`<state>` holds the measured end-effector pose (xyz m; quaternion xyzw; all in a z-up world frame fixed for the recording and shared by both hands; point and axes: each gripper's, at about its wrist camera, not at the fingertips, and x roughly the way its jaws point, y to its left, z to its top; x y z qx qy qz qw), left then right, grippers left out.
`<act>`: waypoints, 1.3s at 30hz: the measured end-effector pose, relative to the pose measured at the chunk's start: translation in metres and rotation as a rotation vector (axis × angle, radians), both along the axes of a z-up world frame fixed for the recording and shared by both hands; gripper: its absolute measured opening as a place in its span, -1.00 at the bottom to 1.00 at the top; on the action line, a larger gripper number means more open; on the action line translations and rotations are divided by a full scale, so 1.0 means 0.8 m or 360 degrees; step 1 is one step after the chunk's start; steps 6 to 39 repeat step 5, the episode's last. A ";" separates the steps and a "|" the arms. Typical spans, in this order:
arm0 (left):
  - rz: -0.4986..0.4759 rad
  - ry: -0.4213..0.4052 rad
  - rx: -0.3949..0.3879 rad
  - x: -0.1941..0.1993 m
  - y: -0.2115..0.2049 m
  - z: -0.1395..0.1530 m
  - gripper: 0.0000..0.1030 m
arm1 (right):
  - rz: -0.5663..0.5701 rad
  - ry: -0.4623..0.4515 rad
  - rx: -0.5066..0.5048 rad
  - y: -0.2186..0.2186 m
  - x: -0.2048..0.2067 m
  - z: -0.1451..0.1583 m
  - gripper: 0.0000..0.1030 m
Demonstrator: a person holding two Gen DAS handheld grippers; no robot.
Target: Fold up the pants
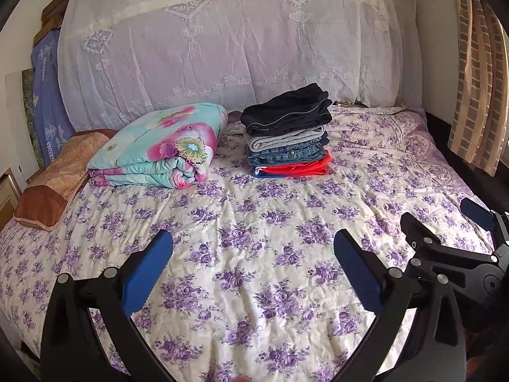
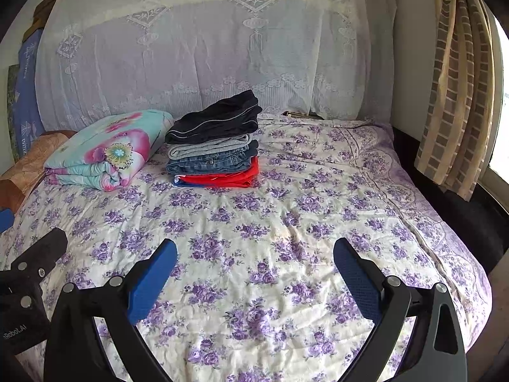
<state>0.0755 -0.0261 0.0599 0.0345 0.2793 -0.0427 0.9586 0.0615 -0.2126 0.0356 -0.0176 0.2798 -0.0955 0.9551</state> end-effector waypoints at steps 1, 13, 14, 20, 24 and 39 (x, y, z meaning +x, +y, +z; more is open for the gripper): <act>0.0001 0.0004 0.0000 0.000 0.000 -0.001 0.92 | 0.0004 0.0003 -0.0001 -0.001 0.001 0.000 0.93; 0.0003 0.0012 0.0003 0.000 -0.002 -0.001 0.92 | 0.0009 0.0008 -0.0003 -0.002 0.001 0.000 0.93; 0.0003 0.0012 0.0003 0.000 -0.002 -0.001 0.92 | 0.0009 0.0008 -0.0003 -0.002 0.001 0.000 0.93; 0.0003 0.0012 0.0003 0.000 -0.002 -0.001 0.92 | 0.0009 0.0008 -0.0003 -0.002 0.001 0.000 0.93; 0.0003 0.0012 0.0003 0.000 -0.002 -0.001 0.92 | 0.0009 0.0008 -0.0003 -0.002 0.001 0.000 0.93; 0.0003 0.0012 0.0003 0.000 -0.002 -0.001 0.92 | 0.0009 0.0008 -0.0003 -0.002 0.001 0.000 0.93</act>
